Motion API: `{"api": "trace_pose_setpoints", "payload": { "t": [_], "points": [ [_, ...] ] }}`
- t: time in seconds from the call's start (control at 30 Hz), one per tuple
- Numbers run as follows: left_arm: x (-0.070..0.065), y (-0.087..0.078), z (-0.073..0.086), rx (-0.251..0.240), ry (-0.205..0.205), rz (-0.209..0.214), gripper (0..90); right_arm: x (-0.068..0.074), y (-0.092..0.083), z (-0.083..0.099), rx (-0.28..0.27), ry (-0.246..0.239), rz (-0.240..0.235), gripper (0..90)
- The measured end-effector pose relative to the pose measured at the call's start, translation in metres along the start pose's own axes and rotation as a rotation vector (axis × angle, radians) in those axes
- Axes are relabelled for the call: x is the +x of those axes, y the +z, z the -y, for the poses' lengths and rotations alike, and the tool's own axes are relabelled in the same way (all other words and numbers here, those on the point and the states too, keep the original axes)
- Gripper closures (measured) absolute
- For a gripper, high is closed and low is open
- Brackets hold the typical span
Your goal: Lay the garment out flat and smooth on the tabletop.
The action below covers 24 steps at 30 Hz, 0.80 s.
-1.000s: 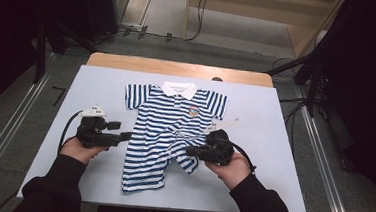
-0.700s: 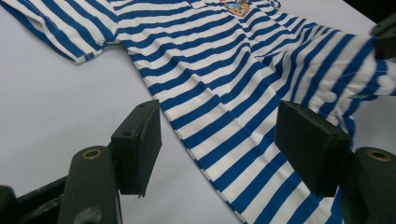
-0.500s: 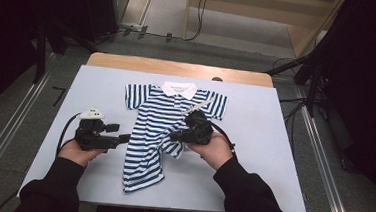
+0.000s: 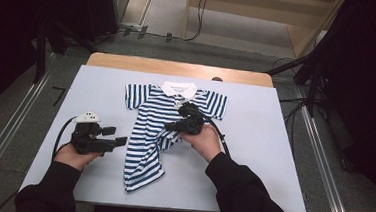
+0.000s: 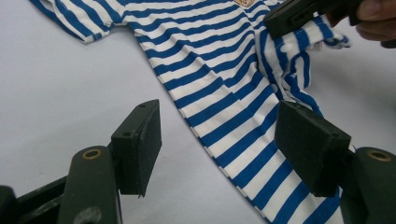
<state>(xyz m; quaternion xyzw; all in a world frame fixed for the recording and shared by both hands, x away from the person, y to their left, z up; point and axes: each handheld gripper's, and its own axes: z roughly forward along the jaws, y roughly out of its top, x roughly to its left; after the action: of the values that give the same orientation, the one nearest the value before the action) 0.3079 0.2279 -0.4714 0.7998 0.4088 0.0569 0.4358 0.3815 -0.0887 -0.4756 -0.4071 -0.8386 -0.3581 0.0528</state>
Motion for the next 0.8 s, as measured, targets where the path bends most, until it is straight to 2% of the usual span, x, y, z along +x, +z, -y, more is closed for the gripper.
{"api": "trace_pose_setpoints", "payload": {
  "t": [0.13,0.27,0.37,0.53,0.67,0.8],
  "points": [
    [0.001,-0.001,0.003,0.005,-0.002,-0.007,32.5,-0.003,0.016,-0.001,0.001,-0.009,0.016,85.6],
    [0.002,-0.003,0.006,0.006,-0.012,-0.013,32.5,-0.006,0.031,0.002,0.027,-0.006,0.031,85.3],
    [0.003,-0.004,0.008,0.008,-0.017,-0.013,32.5,-0.006,0.032,0.002,0.024,-0.005,0.032,82.0],
    [0.003,-0.005,0.008,0.004,-0.019,-0.018,32.5,-0.003,0.018,-0.003,-0.010,-0.011,0.016,67.0],
    [0.004,-0.005,0.008,0.004,-0.018,-0.016,32.5,0.003,-0.001,-0.005,-0.065,-0.050,0.007,55.8],
    [0.004,-0.006,0.007,0.001,-0.018,-0.017,32.5,0.008,-0.023,-0.006,-0.111,-0.067,-0.005,53.2]
  ]
}}
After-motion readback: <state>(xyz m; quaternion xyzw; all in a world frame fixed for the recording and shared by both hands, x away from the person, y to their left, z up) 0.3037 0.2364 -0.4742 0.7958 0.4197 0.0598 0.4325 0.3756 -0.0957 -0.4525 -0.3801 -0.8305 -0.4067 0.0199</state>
